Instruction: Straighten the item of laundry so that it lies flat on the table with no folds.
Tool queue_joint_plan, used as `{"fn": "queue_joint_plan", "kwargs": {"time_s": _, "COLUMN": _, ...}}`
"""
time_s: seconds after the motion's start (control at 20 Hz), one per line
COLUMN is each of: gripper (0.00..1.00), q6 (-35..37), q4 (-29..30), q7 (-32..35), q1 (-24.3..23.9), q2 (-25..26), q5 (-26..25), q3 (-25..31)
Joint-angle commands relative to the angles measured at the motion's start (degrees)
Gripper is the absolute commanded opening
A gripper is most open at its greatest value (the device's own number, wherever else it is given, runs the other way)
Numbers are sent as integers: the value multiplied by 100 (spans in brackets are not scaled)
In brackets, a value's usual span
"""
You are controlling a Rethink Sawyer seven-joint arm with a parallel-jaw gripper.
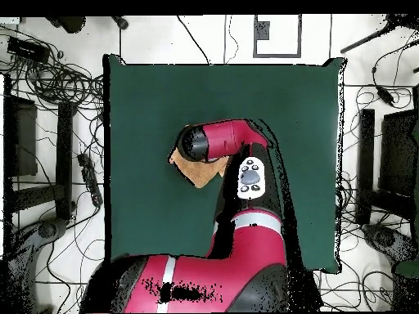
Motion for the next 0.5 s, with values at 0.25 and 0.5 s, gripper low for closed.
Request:
{"fn": "queue_joint_plan", "kwargs": {"time_s": 0.25, "gripper": 100, "q6": 2086, "q4": 407, "q7": 194, "q1": -35, "q2": 538, "q5": 330, "q3": 256}}
{"fn": "queue_joint_plan", "kwargs": {"time_s": 0.5, "gripper": 100, "q6": 2547, "q4": 500, "q7": -42, "q1": -109, "q2": 472, "q5": 408, "q3": 334}}
